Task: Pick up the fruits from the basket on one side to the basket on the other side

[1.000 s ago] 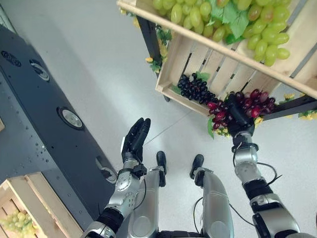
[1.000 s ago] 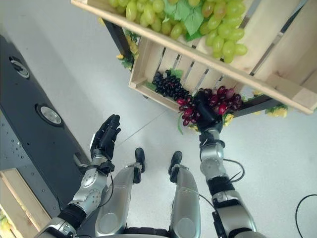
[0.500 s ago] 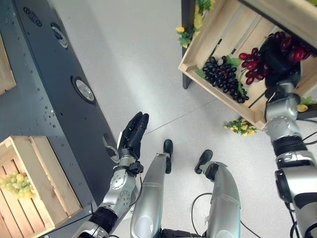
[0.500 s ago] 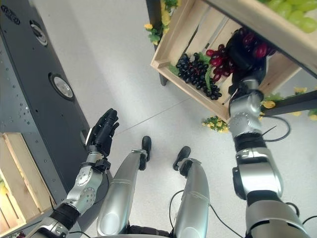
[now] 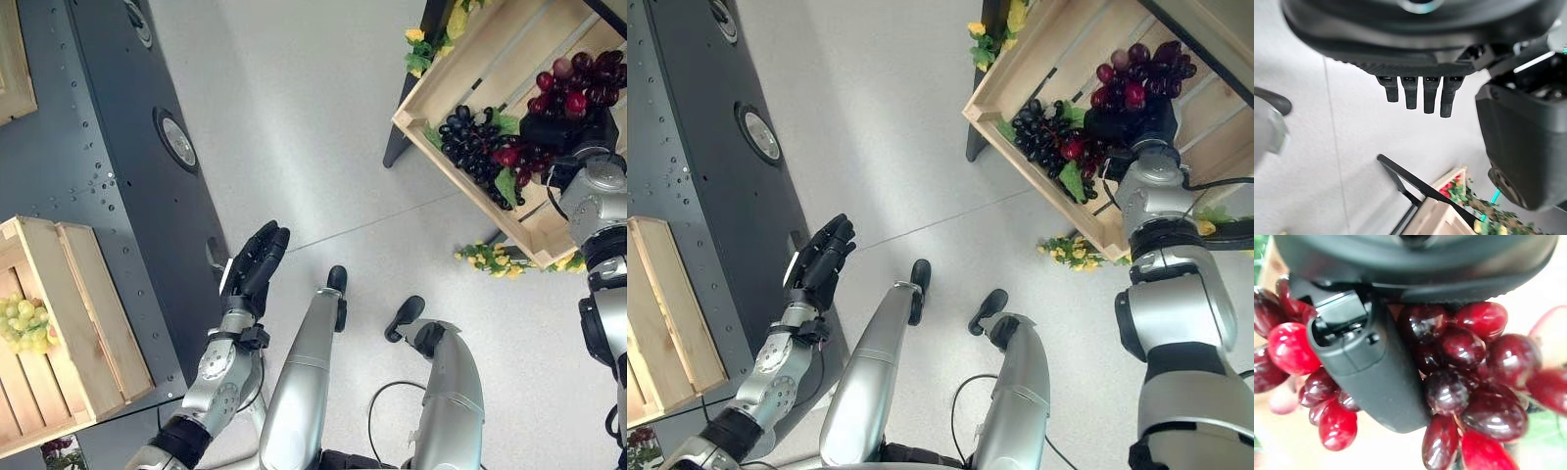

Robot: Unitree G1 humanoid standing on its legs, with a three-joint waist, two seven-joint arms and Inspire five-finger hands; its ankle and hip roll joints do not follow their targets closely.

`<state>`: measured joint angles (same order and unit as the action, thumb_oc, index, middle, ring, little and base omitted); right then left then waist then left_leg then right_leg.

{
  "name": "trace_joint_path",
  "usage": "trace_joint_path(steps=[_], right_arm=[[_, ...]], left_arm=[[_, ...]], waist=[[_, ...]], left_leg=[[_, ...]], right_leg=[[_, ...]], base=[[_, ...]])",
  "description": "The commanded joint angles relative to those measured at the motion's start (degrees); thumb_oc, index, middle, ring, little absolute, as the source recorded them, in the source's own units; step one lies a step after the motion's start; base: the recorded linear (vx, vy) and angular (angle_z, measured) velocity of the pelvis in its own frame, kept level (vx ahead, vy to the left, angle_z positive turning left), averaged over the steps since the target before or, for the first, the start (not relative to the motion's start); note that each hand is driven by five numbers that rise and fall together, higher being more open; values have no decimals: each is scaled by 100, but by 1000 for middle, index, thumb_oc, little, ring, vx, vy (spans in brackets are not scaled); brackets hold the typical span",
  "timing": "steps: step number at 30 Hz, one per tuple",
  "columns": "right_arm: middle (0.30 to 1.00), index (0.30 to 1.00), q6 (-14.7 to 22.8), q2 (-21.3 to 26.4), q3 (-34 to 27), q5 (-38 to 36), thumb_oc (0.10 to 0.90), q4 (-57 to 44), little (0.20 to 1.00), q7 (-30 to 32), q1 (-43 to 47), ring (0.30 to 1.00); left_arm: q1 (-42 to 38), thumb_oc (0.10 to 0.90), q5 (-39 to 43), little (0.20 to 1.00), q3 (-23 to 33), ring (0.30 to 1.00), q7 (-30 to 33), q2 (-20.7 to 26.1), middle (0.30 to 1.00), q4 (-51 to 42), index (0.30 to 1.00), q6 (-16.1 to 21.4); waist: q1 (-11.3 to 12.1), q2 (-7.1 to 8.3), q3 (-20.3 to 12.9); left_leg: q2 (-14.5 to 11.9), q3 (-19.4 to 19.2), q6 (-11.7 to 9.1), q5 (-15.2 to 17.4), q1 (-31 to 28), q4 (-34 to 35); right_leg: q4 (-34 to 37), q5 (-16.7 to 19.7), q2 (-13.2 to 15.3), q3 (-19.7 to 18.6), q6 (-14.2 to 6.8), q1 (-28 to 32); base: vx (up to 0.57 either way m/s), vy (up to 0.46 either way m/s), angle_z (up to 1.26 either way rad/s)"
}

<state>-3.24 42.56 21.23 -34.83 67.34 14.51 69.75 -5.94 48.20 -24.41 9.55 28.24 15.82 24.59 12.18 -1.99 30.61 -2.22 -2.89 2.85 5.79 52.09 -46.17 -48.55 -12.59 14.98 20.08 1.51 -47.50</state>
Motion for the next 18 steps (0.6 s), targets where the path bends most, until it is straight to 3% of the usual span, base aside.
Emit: trace_joint_path(steps=[1, 13, 18], right_arm=[[900, 900, 131, 1112, 404, 487, 800, -411, 900, 763, 937, 900], [900, 900, -257, 1077, 670, 621, 800, -12, 900, 689, 1177, 900], [900, 900, -406, 1107, 712, 708, 800, 161, 900, 377, 1185, 900]], left_arm=[[92, 800, 91, 900, -89, 900, -116, 197, 900, -800, 900, 643], [63, 800, 94, 900, -378, 900, 35, 94, 900, -988, 900, 701], [82, 800, 63, 900, -472, 900, 81, 41, 900, -1010, 900, 749]], waist=[[50, 27, -82], [-1, -94, -82], [-20, -135, -82]], left_leg=[[-16, 33, 184, 1175, -400, -293], [-53, -145, 104, 1073, -789, 105], [-55, -231, 66, 1017, -1020, 303]], right_leg=[[156, 72, 53, -28, -123, 388], [405, 41, 65, -16, -119, 692], [505, 33, 76, 5, -120, 877]], base=[[0, 0, 0], [0, 0, 0], [-7, 13, -2]])
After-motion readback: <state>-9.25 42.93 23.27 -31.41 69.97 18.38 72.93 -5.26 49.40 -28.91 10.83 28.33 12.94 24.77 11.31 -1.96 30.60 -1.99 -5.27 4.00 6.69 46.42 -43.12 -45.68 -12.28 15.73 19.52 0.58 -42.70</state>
